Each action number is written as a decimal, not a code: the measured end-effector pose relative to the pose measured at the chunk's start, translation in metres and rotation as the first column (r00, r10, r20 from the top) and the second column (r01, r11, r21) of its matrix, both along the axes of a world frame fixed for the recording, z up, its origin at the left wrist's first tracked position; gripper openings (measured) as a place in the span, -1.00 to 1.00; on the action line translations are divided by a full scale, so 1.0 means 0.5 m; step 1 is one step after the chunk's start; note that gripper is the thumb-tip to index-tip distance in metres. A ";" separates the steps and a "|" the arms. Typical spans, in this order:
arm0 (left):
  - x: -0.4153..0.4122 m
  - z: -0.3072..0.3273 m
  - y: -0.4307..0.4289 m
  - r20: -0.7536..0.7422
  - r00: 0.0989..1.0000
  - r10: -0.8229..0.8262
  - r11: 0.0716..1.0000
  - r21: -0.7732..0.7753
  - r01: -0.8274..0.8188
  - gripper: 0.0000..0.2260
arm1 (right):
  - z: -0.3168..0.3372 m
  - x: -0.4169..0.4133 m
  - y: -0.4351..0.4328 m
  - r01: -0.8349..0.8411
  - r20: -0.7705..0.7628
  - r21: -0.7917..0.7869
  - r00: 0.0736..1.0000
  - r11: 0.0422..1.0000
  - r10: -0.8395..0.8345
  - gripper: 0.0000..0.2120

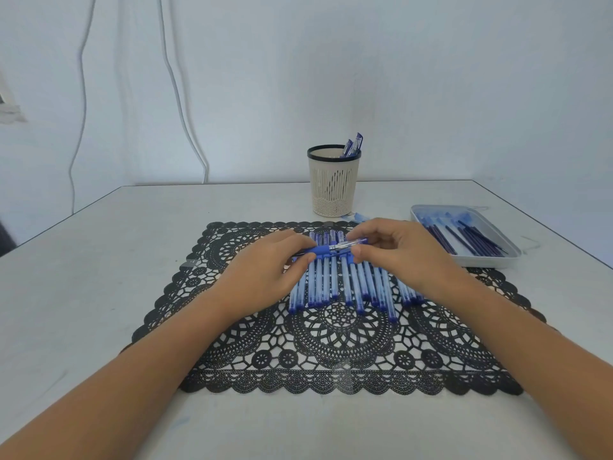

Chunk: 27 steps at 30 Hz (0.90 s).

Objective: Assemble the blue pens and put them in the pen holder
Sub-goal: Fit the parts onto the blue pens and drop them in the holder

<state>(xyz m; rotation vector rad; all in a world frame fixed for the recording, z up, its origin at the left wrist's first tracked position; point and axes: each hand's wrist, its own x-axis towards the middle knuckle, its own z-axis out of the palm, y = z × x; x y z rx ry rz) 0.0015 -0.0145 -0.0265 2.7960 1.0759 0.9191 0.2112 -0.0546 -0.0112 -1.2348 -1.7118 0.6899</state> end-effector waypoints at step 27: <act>0.011 0.035 -0.008 0.169 0.949 0.265 0.912 -0.365 -0.189 -0.81 | -0.047 0.033 0.036 0.210 0.340 0.136 0.908 0.968 -0.245 -0.59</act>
